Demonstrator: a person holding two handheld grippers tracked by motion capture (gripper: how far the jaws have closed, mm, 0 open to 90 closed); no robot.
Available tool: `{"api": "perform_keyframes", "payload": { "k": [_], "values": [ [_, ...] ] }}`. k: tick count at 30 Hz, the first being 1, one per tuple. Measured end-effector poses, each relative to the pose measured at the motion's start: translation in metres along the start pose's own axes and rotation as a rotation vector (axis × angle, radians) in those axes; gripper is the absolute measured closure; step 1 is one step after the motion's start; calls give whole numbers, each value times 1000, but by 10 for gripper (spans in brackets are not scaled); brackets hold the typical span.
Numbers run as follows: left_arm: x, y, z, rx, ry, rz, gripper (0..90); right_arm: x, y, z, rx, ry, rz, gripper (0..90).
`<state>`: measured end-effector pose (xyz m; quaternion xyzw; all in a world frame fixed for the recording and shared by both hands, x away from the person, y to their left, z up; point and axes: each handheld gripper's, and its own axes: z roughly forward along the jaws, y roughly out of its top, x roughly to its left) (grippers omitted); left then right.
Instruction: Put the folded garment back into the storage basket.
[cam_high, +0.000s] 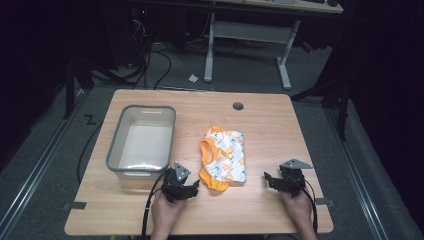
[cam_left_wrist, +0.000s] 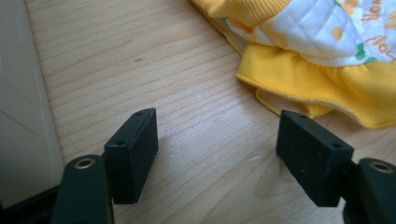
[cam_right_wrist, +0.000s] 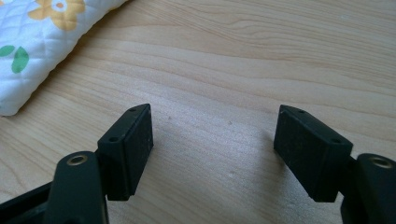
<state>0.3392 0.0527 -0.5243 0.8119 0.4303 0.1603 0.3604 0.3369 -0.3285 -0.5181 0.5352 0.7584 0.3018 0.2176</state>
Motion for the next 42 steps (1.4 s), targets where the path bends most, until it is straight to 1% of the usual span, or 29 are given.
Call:
{"api": "perform_keyframes", "payload": {
  "k": [12, 16, 25, 28, 32, 42],
  "values": [
    [0, 0, 0, -2, -4, -6, 294, 0, 0, 0, 0, -2, 0, 286],
    [0, 0, 0, 5, 1, 8, 292, 0, 0, 0, 1, -2, 0, 286],
    [0, 1, 0, 7, -10, 8, 268, 0, 0, 0, 1, -1, 0, 286],
    [-1, 1, 1, 6, -4, 10, 264, 0, 0, 0, 1, -1, 0, 286],
    [-2, 1, 1, 12, -11, 16, 234, 0, 0, 0, 1, -1, 0, 286],
    [-4, 3, 3, 17, -7, 9, 201, 0, 0, 0, 1, -2, 1, 287]
  ]
}}
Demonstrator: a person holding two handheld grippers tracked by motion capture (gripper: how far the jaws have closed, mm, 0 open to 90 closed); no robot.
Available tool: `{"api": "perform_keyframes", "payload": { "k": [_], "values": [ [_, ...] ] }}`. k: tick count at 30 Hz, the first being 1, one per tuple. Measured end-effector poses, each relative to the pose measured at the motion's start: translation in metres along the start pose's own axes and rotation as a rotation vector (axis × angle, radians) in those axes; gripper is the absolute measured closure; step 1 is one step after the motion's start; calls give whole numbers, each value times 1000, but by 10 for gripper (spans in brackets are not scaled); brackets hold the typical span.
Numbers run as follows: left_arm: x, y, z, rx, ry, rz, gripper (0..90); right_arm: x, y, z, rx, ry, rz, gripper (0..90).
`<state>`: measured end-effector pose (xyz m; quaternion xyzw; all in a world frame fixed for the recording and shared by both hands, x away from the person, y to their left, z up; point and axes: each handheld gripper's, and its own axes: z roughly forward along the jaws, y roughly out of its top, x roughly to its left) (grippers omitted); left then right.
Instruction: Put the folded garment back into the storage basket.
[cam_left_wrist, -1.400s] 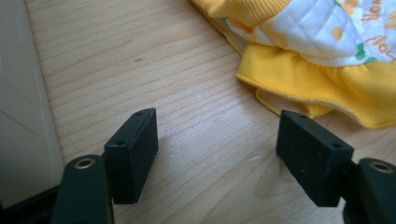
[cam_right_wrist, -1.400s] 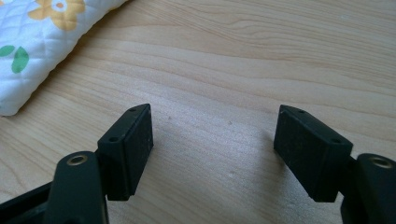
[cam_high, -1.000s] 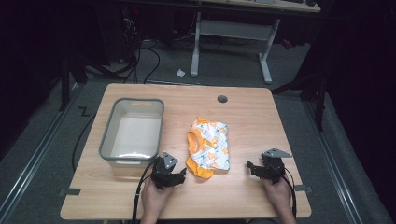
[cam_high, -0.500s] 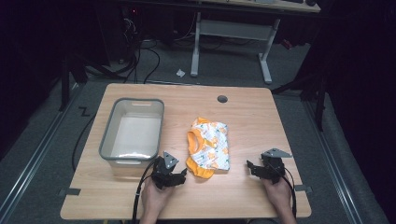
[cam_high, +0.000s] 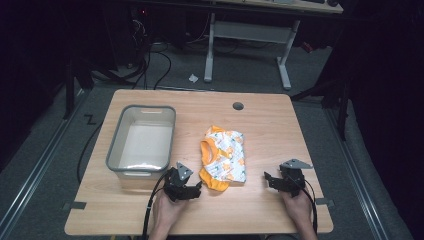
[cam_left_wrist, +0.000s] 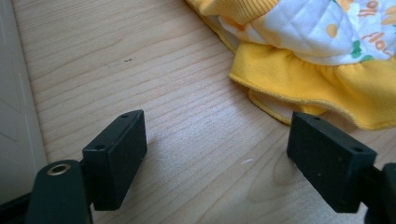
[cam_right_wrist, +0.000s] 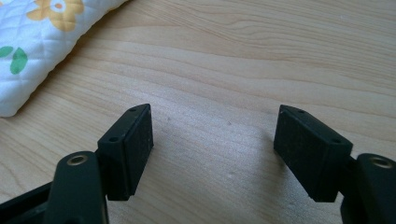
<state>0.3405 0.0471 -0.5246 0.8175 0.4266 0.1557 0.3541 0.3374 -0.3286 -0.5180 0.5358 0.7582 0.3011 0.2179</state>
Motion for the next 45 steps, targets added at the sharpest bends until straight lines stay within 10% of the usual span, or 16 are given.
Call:
{"api": "perform_keyframes", "payload": {
  "k": [45],
  "values": [
    [-12, 48, -10, -55, -155, -12, 246, 0, 0, 0, 0, 0, -1, 286]
  ]
}}
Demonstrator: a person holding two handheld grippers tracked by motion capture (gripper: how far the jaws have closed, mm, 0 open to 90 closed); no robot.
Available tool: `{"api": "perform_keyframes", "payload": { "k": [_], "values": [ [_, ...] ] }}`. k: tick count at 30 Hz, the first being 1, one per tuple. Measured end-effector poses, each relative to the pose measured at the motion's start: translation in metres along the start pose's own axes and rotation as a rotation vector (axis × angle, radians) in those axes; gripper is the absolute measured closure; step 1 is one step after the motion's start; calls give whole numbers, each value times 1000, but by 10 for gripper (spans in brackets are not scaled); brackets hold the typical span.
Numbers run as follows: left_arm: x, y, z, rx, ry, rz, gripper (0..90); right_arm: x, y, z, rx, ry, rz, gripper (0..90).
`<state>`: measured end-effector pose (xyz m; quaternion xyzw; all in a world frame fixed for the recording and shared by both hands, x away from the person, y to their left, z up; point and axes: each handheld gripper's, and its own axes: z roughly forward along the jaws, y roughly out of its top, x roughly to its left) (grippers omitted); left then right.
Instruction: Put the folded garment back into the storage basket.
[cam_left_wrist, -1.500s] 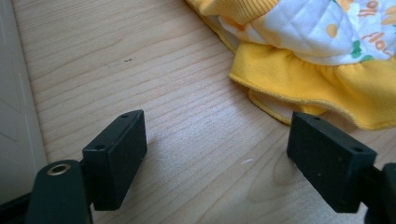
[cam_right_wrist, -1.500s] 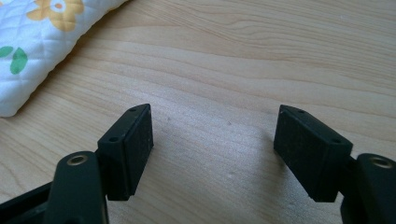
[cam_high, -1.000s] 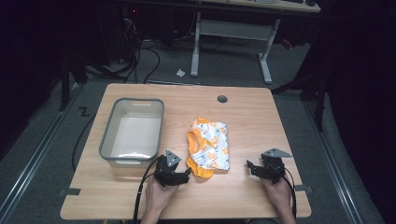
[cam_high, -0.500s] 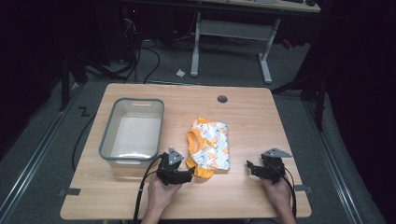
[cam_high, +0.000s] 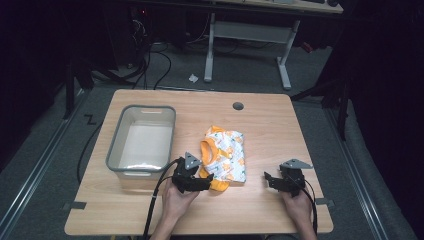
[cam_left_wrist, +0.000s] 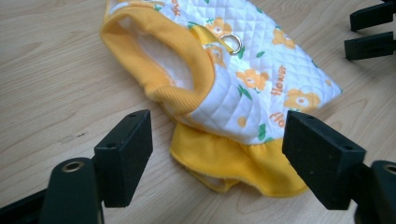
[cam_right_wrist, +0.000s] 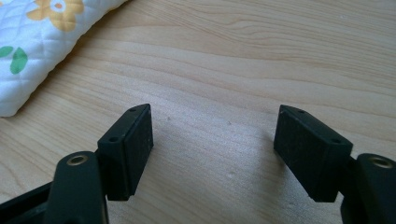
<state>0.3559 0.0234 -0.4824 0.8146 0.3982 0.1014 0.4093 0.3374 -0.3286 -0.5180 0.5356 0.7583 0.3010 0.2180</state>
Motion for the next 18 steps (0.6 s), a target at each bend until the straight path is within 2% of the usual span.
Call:
{"api": "perform_keyframes", "payload": {
  "k": [8, 18],
  "values": [
    [1, 15, 9, 19, 5, -5, 252, 0, 0, 0, 0, -1, 0, 286],
    [2, 29, 16, 27, 41, 0, 226, 0, 0, 0, 0, -1, 0, 286]
  ]
}}
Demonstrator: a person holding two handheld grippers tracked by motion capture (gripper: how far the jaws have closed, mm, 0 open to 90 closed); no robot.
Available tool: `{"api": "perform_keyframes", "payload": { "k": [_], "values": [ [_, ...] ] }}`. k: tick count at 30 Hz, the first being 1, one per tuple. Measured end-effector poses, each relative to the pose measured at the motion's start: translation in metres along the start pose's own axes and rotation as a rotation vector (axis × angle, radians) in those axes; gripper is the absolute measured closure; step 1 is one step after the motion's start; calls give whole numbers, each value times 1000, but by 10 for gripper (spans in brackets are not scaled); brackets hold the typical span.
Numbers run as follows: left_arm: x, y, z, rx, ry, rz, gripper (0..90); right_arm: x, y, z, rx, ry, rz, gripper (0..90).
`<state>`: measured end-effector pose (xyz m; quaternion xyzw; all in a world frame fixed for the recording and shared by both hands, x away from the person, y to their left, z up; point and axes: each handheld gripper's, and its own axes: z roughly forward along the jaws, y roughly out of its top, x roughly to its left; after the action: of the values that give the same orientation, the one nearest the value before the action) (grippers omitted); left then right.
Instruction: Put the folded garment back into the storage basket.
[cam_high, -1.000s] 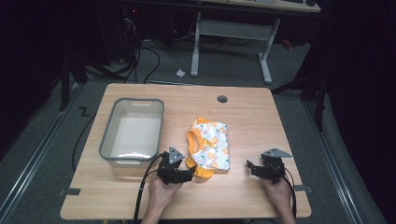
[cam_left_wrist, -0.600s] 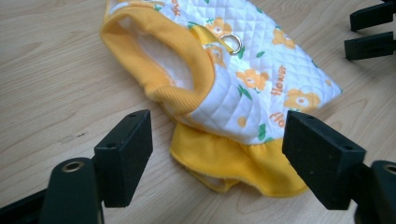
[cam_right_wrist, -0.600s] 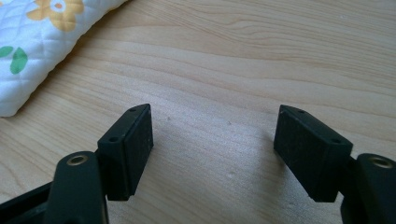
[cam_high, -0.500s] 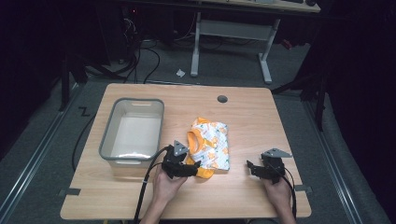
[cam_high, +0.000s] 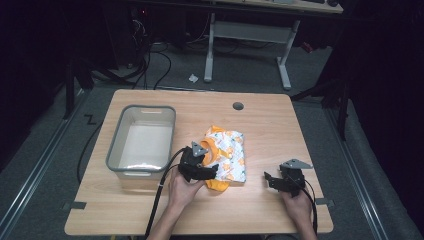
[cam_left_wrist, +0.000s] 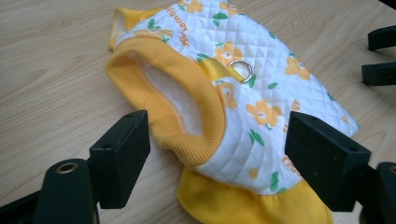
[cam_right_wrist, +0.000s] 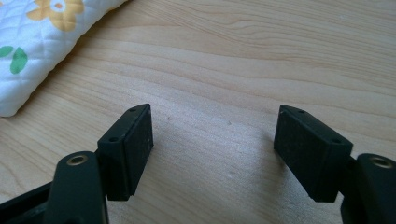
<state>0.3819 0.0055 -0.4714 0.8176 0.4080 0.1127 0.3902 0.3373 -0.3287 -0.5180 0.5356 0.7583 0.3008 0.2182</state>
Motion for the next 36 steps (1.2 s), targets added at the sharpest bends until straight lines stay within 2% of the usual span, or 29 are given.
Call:
{"api": "perform_keyframes", "payload": {
  "k": [4, 10, 14, 18, 21, 24, 29, 33, 36],
  "values": [
    [1, 6, 1, 3, 9, 6, 223, 0, 0, 0, 0, 0, 0, 286],
    [4, 15, 6, 9, 0, -2, 210, 0, 0, 0, 0, 0, 0, 286],
    [6, 20, 17, 38, 10, -7, 194, 0, 0, 0, 0, 0, 0, 286],
    [9, 23, 22, 36, 8, -32, 182, 0, 0, 0, 0, 0, 0, 285],
    [10, 27, 27, 27, 53, -14, 175, 0, 0, 0, 0, 0, 0, 286],
    [12, 28, 32, 15, 47, -35, 176, 0, 0, 0, 0, 0, 0, 286],
    [19, 25, 43, 52, 43, -75, 169, 0, 0, 0, 0, 0, 0, 286],
    [22, 24, 49, 54, 43, -93, 165, 0, 0, 0, 0, 1, 0, 286],
    [23, 22, 54, 77, 56, -88, 167, 0, 0, 0, 0, 0, 0, 286]
  ]
}}
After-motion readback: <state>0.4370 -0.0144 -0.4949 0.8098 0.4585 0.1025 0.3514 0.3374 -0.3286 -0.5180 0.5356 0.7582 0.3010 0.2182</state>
